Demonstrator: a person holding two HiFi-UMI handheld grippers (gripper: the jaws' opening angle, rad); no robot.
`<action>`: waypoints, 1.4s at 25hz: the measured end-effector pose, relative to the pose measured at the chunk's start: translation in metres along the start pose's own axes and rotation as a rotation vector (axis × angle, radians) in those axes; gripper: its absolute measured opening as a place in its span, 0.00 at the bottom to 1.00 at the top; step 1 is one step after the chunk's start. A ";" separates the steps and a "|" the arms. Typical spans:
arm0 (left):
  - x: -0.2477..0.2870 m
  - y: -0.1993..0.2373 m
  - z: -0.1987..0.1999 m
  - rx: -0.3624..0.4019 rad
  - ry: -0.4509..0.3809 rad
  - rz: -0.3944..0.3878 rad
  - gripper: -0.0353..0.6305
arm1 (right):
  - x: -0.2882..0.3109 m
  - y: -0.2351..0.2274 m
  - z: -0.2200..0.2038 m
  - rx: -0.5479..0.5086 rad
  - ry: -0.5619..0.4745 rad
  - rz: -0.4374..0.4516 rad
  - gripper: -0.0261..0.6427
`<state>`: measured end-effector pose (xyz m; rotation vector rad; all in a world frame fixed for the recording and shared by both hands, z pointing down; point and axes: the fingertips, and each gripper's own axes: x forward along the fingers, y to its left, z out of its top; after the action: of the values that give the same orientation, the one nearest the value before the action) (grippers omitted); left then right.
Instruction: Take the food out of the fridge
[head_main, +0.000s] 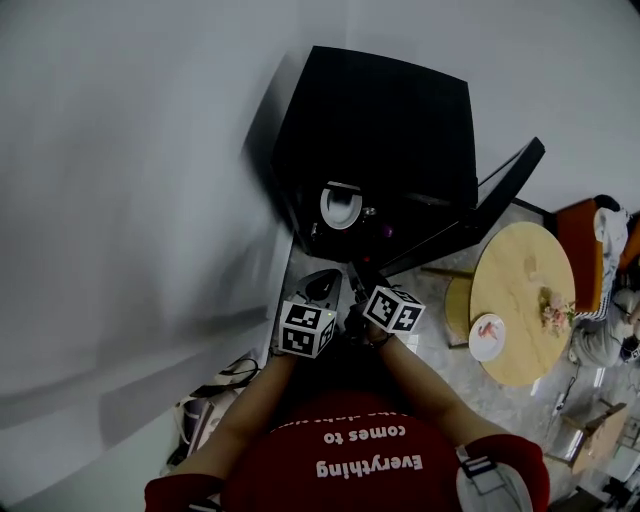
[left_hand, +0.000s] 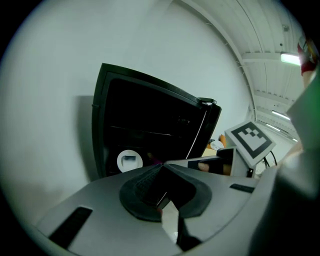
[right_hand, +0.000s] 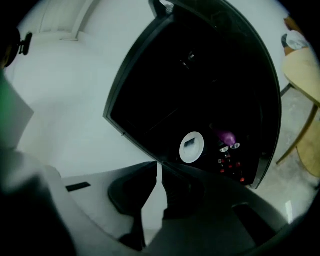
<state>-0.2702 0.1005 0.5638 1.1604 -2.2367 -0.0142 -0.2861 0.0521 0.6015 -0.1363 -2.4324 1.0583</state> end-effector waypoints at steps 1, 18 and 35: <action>0.003 0.008 0.000 0.003 0.000 0.005 0.06 | 0.010 -0.006 -0.002 0.034 -0.004 -0.012 0.06; 0.046 0.039 -0.030 0.036 0.100 -0.054 0.06 | 0.130 -0.119 -0.025 0.671 -0.043 -0.162 0.28; 0.057 0.082 -0.039 -0.017 0.140 -0.010 0.06 | 0.185 -0.151 -0.031 0.776 0.009 -0.231 0.15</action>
<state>-0.3351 0.1184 0.6472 1.1279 -2.1050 0.0427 -0.4197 0.0179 0.7990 0.3827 -1.8055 1.7732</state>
